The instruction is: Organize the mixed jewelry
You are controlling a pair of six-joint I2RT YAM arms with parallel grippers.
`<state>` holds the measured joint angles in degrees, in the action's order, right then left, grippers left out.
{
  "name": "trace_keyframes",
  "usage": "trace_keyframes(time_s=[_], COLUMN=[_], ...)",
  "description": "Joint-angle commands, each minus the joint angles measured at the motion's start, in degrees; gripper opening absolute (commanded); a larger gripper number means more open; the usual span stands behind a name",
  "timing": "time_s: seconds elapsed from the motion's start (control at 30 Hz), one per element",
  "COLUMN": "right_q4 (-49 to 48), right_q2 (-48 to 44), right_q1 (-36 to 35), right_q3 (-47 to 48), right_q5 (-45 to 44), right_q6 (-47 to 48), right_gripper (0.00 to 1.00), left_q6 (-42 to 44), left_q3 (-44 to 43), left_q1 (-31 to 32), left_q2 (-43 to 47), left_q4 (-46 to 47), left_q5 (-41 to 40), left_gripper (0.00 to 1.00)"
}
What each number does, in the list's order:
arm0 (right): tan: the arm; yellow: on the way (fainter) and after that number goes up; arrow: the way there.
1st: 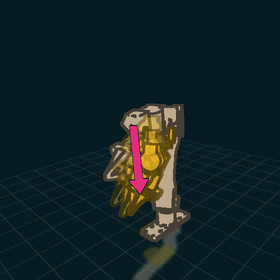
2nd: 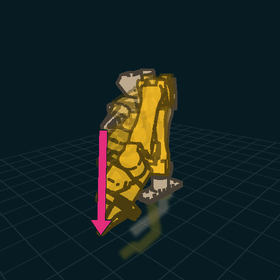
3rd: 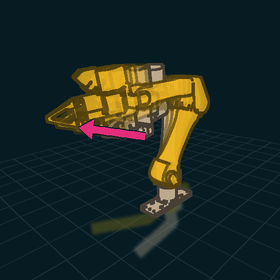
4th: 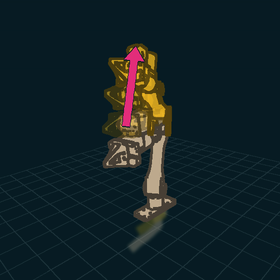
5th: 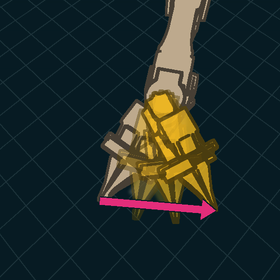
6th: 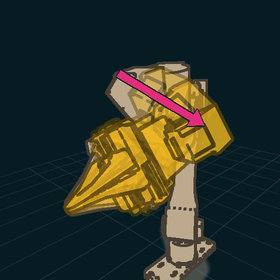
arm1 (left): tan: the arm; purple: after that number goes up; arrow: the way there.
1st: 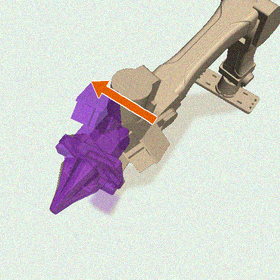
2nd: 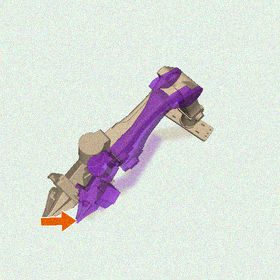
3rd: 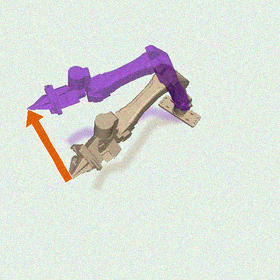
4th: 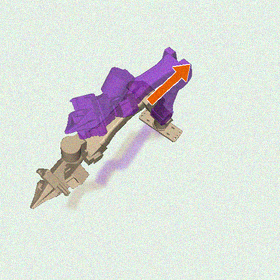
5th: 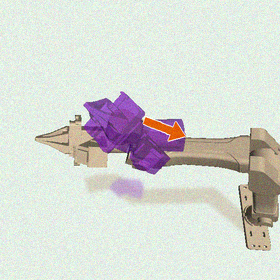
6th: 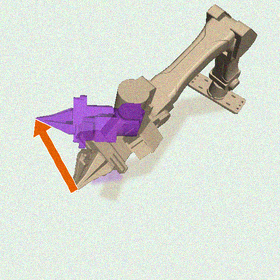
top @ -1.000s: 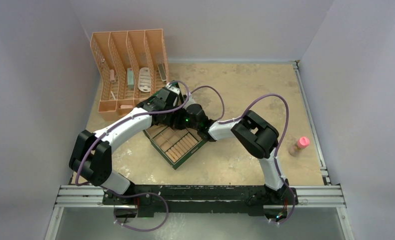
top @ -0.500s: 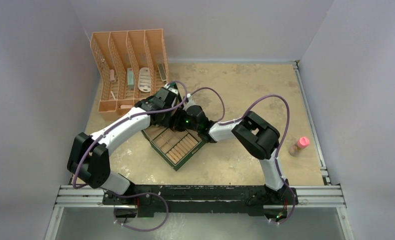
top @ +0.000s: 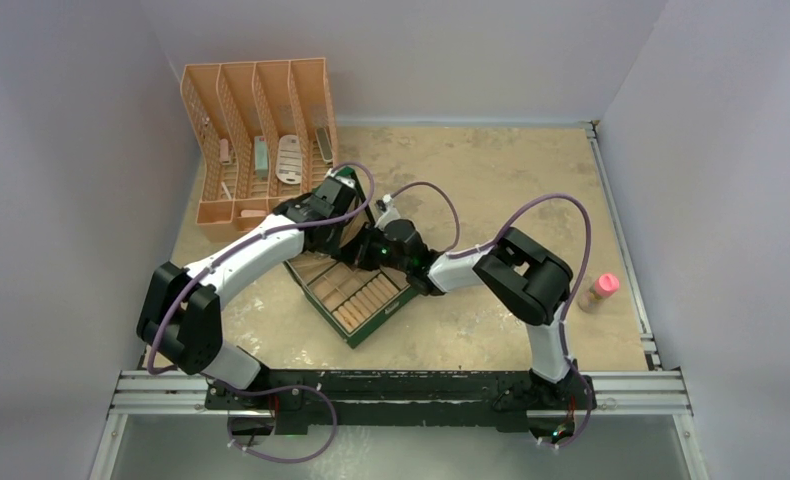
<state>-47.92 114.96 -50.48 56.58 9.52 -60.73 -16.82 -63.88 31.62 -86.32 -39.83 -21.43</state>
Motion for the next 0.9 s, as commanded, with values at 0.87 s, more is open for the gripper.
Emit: trace_keyframes(time_s=[0.87], right_q4=[0.96], right_q2=[-15.11], right_q1=[1.61], right_q3=[-6.34], right_q5=[-7.4], right_q6=[6.86], right_gripper=[0.32], left_q6=[-4.26], left_q3=[-9.68], left_q1=[-2.23], left_q2=[14.86], left_q4=[-3.31], left_q5=[9.0], left_gripper=[0.35])
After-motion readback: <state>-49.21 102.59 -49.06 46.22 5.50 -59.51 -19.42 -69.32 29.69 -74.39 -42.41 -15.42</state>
